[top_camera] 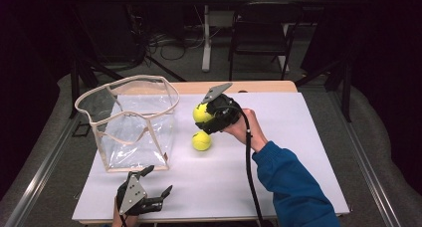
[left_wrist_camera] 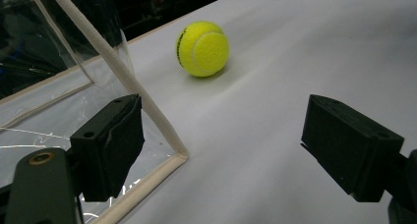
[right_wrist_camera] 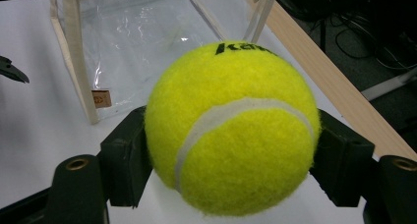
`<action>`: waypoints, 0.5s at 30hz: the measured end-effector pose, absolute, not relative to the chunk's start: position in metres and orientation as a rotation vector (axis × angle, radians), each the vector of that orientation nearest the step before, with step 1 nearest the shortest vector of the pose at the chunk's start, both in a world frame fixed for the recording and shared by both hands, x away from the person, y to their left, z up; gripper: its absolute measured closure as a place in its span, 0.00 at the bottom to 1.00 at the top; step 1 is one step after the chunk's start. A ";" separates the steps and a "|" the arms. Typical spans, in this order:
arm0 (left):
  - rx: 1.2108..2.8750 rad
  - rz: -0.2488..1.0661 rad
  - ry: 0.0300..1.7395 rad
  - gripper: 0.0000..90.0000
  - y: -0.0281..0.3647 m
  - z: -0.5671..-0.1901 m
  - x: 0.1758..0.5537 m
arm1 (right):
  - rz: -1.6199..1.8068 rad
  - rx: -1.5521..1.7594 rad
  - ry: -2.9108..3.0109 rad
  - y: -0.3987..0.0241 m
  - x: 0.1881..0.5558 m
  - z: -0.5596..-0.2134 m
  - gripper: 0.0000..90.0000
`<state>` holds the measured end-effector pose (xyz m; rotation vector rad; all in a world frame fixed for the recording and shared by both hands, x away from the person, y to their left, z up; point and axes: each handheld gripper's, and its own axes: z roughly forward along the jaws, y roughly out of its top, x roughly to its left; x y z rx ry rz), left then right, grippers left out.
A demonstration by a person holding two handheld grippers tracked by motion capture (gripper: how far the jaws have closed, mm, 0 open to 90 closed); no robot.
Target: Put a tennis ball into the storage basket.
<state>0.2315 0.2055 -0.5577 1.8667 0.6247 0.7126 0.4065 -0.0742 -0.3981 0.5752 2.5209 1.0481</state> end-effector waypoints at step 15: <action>1.866 0.706 0.629 0.18 0.205 -0.558 0.232 | 1.056 0.549 2.511 -0.065 0.410 -0.387 0.29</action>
